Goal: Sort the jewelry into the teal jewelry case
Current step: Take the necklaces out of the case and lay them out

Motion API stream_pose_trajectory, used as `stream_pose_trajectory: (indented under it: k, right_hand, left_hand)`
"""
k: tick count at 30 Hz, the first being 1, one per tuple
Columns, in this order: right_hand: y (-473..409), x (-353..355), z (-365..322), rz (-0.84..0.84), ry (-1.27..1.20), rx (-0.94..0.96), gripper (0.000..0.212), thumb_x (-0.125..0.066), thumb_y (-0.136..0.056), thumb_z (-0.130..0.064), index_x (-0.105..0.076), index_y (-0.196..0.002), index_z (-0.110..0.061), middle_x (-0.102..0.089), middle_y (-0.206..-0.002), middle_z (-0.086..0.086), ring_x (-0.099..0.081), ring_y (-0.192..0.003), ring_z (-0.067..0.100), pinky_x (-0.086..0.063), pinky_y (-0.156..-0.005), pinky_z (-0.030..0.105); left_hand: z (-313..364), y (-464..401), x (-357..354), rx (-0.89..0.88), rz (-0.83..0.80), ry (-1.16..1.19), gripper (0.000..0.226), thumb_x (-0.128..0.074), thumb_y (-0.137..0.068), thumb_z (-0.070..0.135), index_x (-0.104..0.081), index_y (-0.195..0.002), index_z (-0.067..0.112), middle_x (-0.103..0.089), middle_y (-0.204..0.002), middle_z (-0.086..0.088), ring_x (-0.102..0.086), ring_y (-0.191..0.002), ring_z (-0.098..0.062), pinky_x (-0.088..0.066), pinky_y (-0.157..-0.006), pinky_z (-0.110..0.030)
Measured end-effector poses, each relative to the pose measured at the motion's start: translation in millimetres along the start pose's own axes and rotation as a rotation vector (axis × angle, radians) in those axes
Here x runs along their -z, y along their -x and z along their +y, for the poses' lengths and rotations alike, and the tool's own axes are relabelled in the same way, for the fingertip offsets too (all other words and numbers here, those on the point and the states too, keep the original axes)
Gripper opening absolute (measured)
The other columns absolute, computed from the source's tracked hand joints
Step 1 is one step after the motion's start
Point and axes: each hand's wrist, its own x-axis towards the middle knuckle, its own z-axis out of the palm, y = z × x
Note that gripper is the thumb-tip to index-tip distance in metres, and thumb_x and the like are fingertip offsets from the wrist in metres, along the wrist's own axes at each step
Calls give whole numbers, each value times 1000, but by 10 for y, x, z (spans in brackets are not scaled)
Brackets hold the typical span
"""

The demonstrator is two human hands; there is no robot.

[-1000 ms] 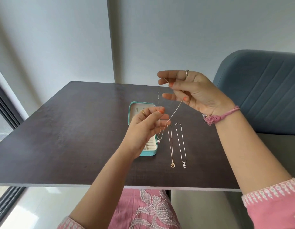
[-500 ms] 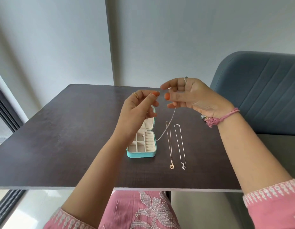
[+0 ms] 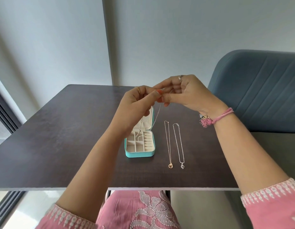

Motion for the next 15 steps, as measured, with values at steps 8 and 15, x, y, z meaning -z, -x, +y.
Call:
stream_pose_trajectory:
  k: [8, 15]
  right_hand:
    - [-35, 15, -69, 27, 54, 15, 12, -75, -77, -19, -73, -88, -19, -74, -81, -2, -64, -64, 15, -54, -69, 25]
    - [-59, 48, -54, 91, -7, -15, 6, -66, -89, -12, -67, -91, -18, -67, -81, -3, -63, -75, 9, -54, -77, 27]
  left_hand:
    - [-82, 16, 71, 50, -35, 205, 15, -62, -88, 20, -65, -76, 13, -48, -56, 8, -39, -54, -8, -38, -56, -19]
    - [-376, 67, 119, 95, -105, 105, 20, -65, -83, 25, -66, -88, 6, -63, -76, -5, -56, -74, -16, -49, -72, -25]
